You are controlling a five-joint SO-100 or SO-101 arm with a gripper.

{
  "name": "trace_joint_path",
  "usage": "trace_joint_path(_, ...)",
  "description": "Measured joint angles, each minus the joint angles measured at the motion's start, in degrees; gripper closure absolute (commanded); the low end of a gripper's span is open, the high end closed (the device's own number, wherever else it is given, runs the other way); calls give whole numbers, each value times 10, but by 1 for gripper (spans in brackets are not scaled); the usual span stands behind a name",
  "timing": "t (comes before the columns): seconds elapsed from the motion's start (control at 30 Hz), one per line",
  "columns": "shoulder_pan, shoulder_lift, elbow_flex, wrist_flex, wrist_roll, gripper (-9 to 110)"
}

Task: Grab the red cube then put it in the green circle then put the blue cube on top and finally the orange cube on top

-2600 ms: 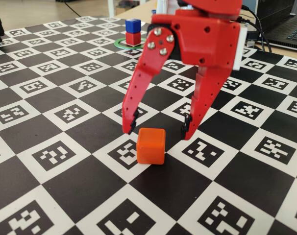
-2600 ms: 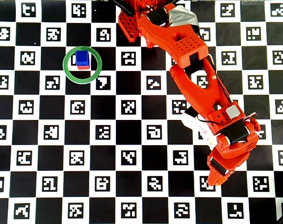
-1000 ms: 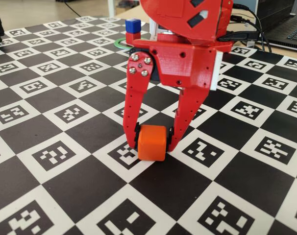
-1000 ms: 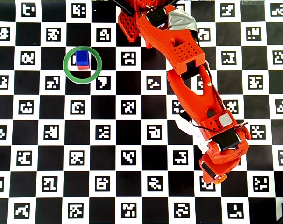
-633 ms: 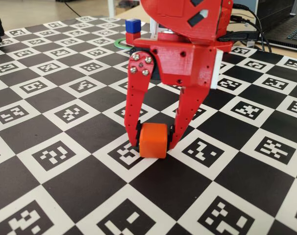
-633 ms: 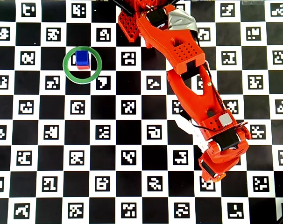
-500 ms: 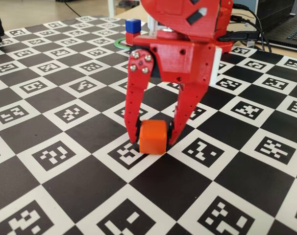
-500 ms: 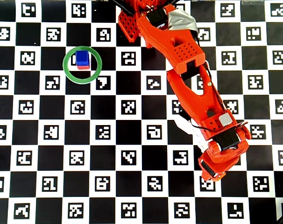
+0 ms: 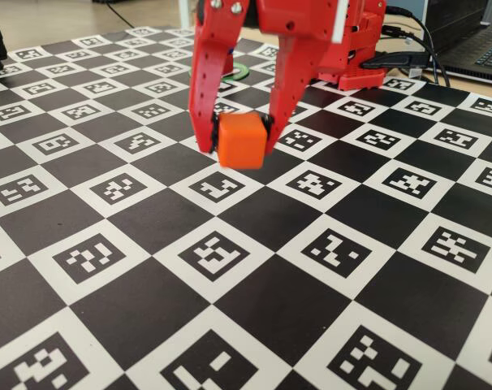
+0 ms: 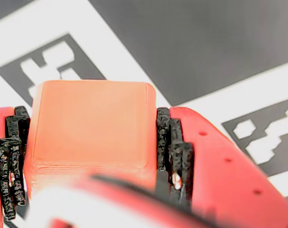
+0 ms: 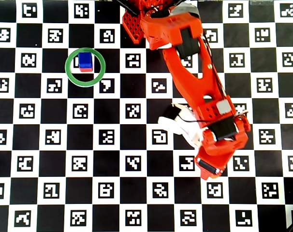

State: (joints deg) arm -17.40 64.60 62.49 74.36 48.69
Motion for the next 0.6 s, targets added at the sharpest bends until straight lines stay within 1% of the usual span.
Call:
trace_joint_path(0.23, 41, 152, 140, 22, -103, 95)
trace_joint_path(0.4, 83, 236, 183, 53, -183, 95)
trace_joint_path(0.6, 157, 328, 236, 76, -298, 96)
